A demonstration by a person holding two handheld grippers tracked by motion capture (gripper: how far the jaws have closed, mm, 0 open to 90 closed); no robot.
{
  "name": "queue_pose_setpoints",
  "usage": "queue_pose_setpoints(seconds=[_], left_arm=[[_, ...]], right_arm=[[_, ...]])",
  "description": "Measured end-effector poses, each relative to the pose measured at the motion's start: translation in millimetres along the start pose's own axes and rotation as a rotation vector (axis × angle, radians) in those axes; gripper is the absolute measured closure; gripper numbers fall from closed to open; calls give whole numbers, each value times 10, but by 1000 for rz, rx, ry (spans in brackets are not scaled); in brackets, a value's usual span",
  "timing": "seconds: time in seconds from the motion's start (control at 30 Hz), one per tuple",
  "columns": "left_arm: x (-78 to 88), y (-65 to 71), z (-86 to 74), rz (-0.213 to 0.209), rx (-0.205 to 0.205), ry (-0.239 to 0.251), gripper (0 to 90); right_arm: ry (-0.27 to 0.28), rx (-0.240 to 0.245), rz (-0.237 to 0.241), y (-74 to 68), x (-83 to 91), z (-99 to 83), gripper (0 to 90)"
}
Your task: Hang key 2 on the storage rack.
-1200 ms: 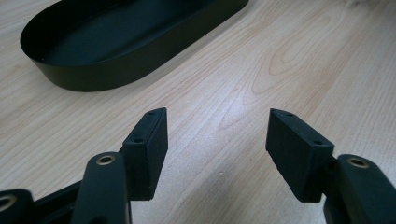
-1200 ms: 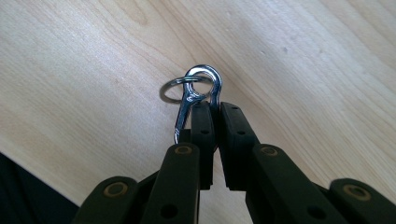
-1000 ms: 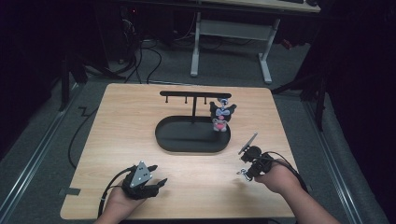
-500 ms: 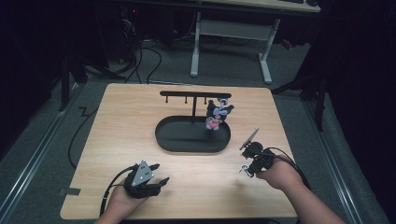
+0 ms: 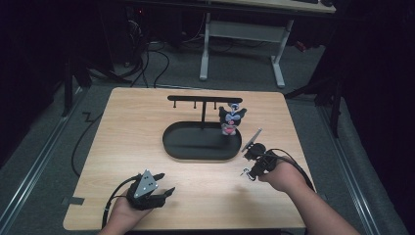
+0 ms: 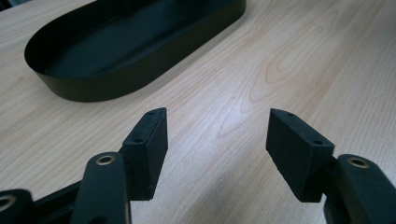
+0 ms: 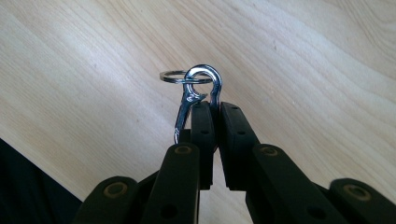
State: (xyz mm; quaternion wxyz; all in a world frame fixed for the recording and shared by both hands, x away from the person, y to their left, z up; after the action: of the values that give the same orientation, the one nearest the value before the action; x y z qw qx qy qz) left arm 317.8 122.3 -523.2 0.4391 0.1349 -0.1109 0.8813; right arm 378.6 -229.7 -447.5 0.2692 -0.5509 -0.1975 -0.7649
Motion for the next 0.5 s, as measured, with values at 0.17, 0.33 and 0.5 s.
queue_pose_setpoints(seconds=[0.17, 0.33, 0.5], left_arm=[[-2, 7, 0, 4, 8, 3, 395], [21, 7, -3, 11, 2, -1, 392], [24, 0, -13, 12, 5, -4, 392]], right_arm=[[13, -6, 6, -33, 41, 125, 853], [45, 19, 12, 9, 142, 289, 853], [79, 21, 14, 65, 258, 483, 853]])
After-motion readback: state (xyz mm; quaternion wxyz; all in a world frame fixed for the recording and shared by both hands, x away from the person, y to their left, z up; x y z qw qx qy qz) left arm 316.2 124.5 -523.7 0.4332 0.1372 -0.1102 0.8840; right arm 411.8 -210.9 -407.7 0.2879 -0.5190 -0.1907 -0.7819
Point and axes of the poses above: each handheld gripper's, and its own axes: x roughly backward along the jaws, z roughly out of its top, y roughly to its right, the point moved 2 cm from there along -x, roughly forward along the jaws, and after that the axes turned 13 degrees about y, right-handed, at the moved point
